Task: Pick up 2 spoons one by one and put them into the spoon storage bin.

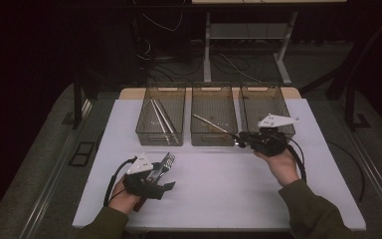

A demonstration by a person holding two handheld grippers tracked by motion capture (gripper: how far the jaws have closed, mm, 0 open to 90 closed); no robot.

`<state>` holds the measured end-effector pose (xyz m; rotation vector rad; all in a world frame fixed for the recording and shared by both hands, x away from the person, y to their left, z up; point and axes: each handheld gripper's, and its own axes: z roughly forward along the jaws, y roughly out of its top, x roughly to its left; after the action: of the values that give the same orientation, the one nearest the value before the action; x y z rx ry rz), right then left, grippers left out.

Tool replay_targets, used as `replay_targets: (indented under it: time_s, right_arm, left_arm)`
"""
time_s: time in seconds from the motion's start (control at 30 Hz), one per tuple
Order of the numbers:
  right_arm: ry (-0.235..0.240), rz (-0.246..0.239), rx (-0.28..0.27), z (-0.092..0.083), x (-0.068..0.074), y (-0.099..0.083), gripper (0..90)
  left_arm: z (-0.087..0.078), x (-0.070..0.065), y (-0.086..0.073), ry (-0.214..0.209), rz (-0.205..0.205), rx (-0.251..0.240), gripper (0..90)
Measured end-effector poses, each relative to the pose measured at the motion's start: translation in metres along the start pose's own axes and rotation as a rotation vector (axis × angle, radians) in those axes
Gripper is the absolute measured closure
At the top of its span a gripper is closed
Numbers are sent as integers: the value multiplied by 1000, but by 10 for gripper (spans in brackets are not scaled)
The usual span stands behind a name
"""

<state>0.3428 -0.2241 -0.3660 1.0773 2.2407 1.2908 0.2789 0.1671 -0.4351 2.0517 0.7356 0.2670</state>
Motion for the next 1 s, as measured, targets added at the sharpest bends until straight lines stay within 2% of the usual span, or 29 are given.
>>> replay_targets:
  time_s: [0.13, 0.3, 0.4, 0.7, 0.83, 1.0]
  right_arm:
    - [-30, 13, -18, 2, -7, 9, 881]
    - [-81, 19, -8, 11, -12, 19, 881]
    - [-117, 21, 4, 19, -15, 25, 881]
    - [-187, 42, 48, 45, -23, 39, 881]
    - [-204, 55, 72, 58, -26, 42, 881]
    - [-224, 44, 99, 70, -25, 46, 881]
  left_arm:
    - [0, 0, 0, -1, -2, -1, 131]
    - [0, 0, 0, -3, -2, -1, 131]
    - [1, -2, 0, -1, -13, -10, 131]
    - [0, -1, 0, -6, -4, -4, 131]
    - [0, -1, 0, -7, -3, -5, 131]
    - [0, -1, 0, -10, -7, -8, 131]
